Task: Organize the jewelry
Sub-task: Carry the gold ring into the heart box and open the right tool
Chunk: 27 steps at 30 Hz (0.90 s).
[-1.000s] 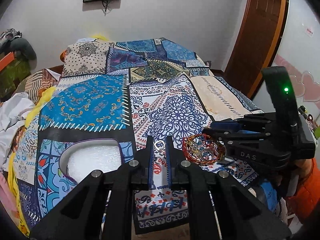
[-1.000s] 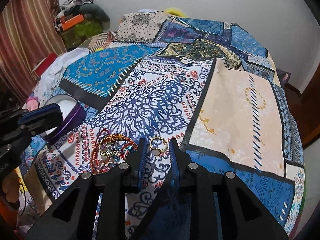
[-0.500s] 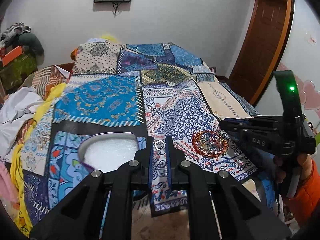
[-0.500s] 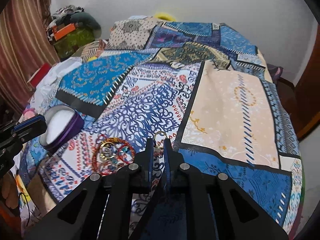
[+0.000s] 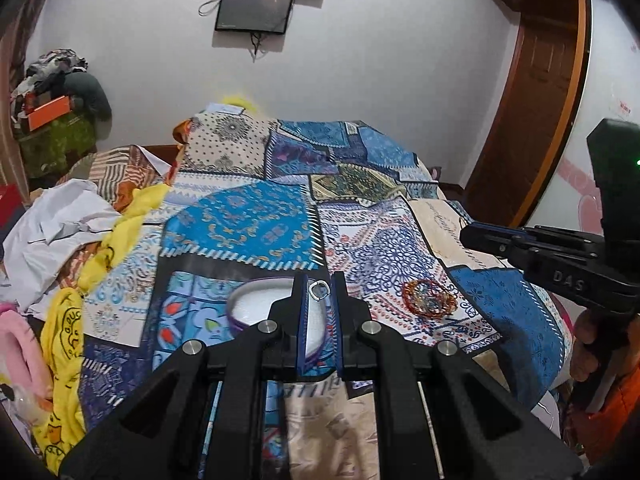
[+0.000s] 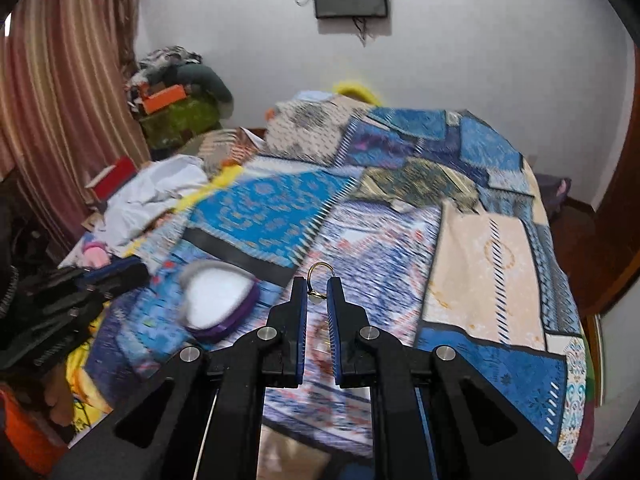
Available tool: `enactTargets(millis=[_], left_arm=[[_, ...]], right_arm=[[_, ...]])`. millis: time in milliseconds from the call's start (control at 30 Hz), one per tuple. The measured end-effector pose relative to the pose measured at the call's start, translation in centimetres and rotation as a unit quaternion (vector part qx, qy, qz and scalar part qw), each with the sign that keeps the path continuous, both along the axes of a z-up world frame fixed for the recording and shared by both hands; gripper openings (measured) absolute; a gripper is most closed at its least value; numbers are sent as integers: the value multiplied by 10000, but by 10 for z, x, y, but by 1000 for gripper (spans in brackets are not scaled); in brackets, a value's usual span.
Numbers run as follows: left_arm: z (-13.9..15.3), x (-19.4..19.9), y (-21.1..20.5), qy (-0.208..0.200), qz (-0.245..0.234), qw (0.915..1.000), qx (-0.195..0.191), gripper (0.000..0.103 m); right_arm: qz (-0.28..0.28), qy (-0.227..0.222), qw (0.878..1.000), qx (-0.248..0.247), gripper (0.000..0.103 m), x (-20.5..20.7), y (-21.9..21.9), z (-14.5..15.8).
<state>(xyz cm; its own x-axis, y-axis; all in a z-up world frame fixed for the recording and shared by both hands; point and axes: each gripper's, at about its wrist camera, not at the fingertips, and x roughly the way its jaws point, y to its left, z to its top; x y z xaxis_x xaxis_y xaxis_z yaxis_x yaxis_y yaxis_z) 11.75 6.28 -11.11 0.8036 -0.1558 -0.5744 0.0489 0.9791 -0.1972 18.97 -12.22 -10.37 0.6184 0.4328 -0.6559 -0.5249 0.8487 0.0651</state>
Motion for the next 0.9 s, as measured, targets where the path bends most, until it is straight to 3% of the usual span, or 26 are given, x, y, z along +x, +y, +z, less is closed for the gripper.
enactTargets(millis=[367,900], left_arm=[[-12,4,45,132,193,9994,-237,9],[-54,42,63,568,-127,9967,-574,9]], right_arm=[[485,12,9986,205,9,-11,62,-4],[668,819,9944,-47,9,19,110,-67]])
